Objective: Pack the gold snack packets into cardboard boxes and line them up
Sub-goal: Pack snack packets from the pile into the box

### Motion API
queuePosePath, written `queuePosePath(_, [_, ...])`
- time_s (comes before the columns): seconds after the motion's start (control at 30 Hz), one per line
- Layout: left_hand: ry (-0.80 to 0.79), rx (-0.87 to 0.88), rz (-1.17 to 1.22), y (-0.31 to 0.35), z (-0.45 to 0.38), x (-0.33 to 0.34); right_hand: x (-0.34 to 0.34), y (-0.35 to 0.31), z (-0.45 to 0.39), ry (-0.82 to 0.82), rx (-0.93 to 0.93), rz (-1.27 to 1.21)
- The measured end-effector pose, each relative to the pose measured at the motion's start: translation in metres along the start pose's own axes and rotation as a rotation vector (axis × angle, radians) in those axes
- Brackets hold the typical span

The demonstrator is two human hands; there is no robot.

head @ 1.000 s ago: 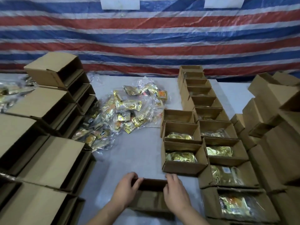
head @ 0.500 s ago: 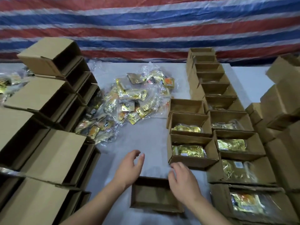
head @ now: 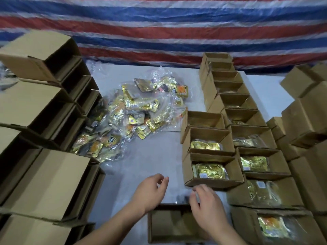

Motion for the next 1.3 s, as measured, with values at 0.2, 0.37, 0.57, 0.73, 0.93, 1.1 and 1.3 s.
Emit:
queuePosePath(0.2, [0.257, 0.059, -0.12, 0.035, -0.125, -0.085, -0.064, -0.039, -0.073, 0.15, -0.071, -0.203])
queuePosePath(0.37, [0.347, 0.113, -0.579, 0.065, -0.243, -0.122, -0.093, -0.047, -0.134, 0.212, -0.073, -0.295])
queuePosePath(0.57, [0.315, 0.014, -0.888, 0.035, -0.32, -0.124, -0.09, -0.017, -0.167, 0.213, -0.01, -0.318])
queuePosePath(0.73, [0.211, 0.07, -1.007, 0.021, -0.326, -0.101, -0.076, -0.011, -0.183, 0.18, 0.006, -0.348])
queuePosePath(0.93, [0.366, 0.011, -0.39, 0.019, -0.297, -0.139, -0.063, -0.037, -0.2, 0.155, -0.012, -0.385])
queuePosePath(1.1, [0.484, 0.055, 0.109, 0.019, -0.243, -0.186, -0.045, -0.055, -0.219, 0.081, 0.148, -0.544])
queuePosePath(1.3, [0.576, 0.075, 0.377, 0.035, -0.181, -0.227, -0.003, -0.071, -0.225, -0.101, 0.305, -0.744])
Point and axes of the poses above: each hand's wrist, its own z-axis away from the middle knuckle, its own x-axis out of the palm, y = z × x, the point moved 10 cm from there along -z, towards the middle knuckle, and after that the axes turned 7 degrees about -z, right-handed, at the moved point
